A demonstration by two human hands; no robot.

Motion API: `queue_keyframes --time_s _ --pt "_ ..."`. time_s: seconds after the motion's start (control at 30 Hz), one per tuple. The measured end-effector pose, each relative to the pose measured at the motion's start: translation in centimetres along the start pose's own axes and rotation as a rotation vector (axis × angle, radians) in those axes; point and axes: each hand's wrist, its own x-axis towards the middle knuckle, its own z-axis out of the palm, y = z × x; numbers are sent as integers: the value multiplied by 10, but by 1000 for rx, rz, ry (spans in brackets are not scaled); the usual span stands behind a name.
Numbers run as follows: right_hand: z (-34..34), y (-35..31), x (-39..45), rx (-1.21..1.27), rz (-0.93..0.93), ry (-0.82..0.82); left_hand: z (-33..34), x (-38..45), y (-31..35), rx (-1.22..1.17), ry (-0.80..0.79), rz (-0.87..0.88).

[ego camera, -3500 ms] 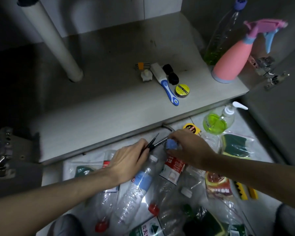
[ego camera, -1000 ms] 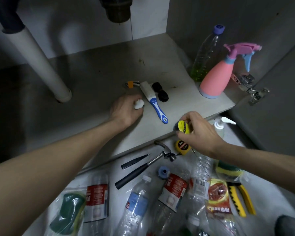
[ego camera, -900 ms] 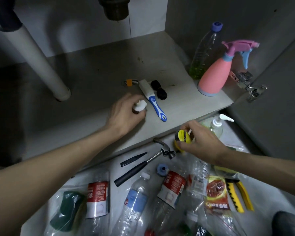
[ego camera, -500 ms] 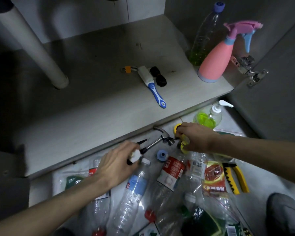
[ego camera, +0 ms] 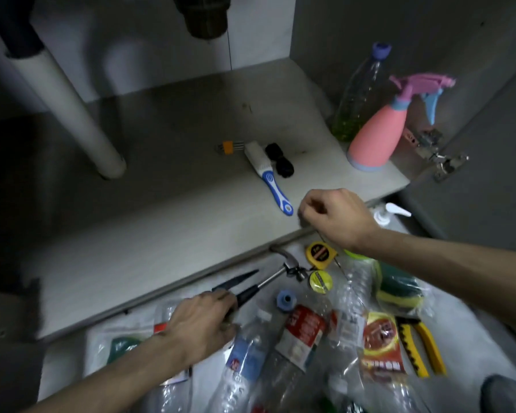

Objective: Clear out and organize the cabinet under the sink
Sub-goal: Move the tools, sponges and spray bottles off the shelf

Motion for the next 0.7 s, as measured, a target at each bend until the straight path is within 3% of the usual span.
queue_keyframes --time_s 0.13,0.27,0.47,0.6,0.7 --pt "3 -13 36 34 49 111 -53 22 8 -126 238 -11" --pt "1 -17 78 13 13 79 -108 63 11 -274 443 -69" --pt "2 -17 108 -166 -28 -128 -140 141 11 -325 467 -272" --pt "-5 6 87 -285 -10 -82 -141 173 13 -361 504 -357" --pt "-14 25 64 -235 50 -90 -141 189 23 -329 473 -367"
